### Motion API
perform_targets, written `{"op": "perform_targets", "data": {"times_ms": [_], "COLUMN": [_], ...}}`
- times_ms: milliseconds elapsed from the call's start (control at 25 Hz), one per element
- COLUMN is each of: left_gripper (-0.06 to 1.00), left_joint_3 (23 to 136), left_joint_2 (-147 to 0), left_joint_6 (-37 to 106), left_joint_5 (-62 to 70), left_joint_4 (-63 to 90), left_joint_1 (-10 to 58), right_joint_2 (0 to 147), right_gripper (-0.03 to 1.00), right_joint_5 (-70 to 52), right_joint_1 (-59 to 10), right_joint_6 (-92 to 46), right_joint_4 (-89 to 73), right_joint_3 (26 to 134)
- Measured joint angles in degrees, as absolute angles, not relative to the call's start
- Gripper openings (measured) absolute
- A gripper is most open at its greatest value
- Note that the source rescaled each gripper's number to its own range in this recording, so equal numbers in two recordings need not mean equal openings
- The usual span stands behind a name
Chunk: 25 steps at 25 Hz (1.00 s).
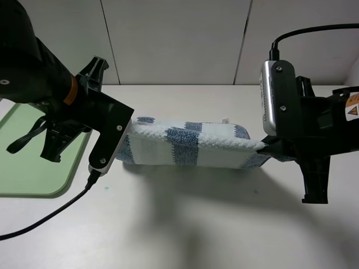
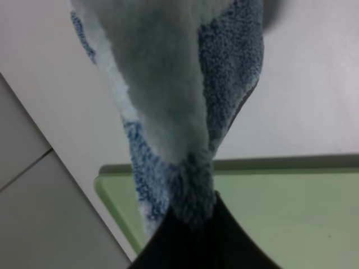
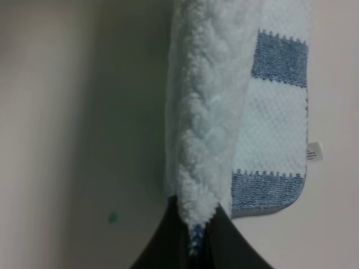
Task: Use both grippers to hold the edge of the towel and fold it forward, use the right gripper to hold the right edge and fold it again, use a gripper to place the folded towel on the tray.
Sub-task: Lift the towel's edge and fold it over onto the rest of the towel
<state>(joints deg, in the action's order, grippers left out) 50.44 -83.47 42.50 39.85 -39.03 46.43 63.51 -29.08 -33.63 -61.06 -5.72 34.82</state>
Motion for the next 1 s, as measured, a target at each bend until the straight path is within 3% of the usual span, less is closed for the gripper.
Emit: {"op": "perform_targets", "data": {"times_ms": [680, 1000], "left_gripper": [0.0, 0.0], "left_joint_3": [52.5, 60.4], "left_joint_2": [-90.2, -98.5], "left_joint_6": [41.7, 41.5], "left_joint_5": [37.9, 36.2], "left_joint_4": [-42.1, -42.4], "left_joint_1": [42.5, 39.7], "right_joint_2": [79.4, 82.1], "right_gripper": [0.0, 0.0], "right_joint_5": [-28.5, -25.2], "right_joint_1": [-33.6, -28.9], "right_joint_6": [-58.9, -60.0], "right_joint_4": [-1.3, -1.0], "right_joint_3": [42.1, 42.2]}}
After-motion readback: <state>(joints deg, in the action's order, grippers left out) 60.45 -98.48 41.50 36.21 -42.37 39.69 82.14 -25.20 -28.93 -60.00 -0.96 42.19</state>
